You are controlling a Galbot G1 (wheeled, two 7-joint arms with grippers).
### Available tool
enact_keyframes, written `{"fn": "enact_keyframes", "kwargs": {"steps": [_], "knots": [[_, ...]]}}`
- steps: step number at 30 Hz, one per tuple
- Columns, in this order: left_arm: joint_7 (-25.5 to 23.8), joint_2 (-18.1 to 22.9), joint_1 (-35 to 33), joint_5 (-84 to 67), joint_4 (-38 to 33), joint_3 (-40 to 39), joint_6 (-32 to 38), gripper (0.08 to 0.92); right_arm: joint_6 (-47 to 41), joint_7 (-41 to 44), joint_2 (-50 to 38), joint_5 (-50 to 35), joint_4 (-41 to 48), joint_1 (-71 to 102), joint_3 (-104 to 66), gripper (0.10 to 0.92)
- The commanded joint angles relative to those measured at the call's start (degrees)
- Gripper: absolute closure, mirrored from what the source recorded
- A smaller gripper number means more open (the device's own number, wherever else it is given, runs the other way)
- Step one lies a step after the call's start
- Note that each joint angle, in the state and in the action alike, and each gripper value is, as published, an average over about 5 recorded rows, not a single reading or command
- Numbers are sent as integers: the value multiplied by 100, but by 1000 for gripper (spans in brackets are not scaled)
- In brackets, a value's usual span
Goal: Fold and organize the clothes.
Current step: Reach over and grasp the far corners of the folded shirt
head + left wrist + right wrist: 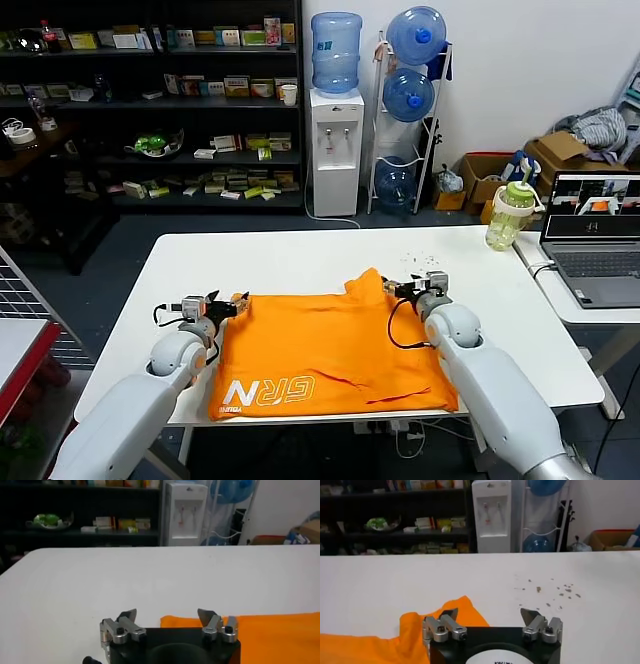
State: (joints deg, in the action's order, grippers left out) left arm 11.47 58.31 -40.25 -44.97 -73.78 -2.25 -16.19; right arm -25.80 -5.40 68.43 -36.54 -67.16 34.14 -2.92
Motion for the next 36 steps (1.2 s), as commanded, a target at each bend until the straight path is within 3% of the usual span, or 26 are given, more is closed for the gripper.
{"fn": "enact_keyframes", "kwargs": {"steps": [1, 9, 14, 32, 36], "knots": [[-138, 40, 470, -154, 533, -257, -199, 177, -133, 127, 176, 55, 696, -450, 234, 203], [-21, -24, 439, -306, 364, -321, -321, 177, -246, 169, 259, 54, 895, -525, 256, 213], [64, -65, 426, -391, 261, -359, -392, 218, -366, 197, 270, -38, 940, -520, 287, 328], [60, -84, 363, -392, 186, -385, -372, 736, -132, 365, 233, -44, 786, -439, 322, 844], [67, -105, 360, -389, 140, -389, -371, 839, 146, 433, 208, -3, 726, -423, 318, 902]]}}
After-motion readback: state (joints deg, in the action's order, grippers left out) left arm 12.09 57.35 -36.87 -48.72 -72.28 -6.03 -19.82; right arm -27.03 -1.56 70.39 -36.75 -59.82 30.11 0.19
